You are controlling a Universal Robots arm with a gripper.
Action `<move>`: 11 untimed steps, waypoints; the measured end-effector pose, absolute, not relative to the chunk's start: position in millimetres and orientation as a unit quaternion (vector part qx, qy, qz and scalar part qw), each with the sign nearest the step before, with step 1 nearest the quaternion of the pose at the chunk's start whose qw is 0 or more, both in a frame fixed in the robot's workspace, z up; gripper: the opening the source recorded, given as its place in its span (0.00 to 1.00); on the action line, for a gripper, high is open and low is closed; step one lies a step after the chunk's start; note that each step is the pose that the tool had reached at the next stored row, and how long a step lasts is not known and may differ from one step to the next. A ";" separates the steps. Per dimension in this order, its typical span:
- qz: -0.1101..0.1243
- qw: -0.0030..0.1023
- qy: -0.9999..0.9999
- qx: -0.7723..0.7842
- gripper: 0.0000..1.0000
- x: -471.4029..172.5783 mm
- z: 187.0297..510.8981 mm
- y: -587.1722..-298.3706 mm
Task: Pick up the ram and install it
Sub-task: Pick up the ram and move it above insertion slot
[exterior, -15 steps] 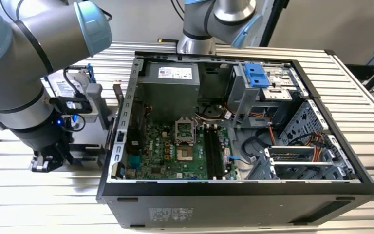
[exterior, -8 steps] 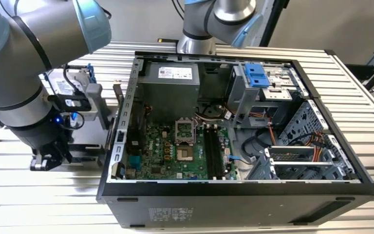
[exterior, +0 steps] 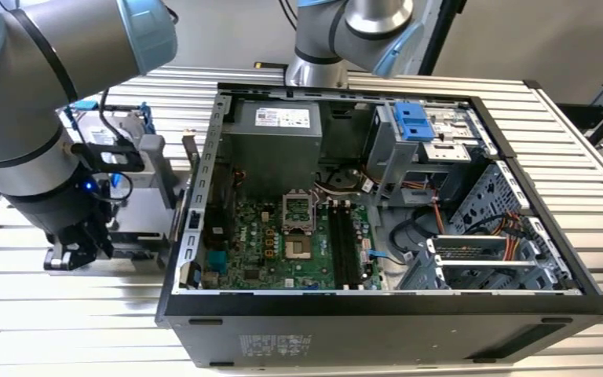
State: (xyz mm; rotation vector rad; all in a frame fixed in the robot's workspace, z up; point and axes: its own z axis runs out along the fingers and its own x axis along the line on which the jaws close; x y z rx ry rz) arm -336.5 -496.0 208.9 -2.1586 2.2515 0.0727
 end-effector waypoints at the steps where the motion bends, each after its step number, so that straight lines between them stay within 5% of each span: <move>1: 0.023 0.011 0.722 -0.692 0.00 -336.5 210.9 -496.0; 11: 0.023 0.011 0.722 -0.692 0.00 -336.5 223.5 -495.9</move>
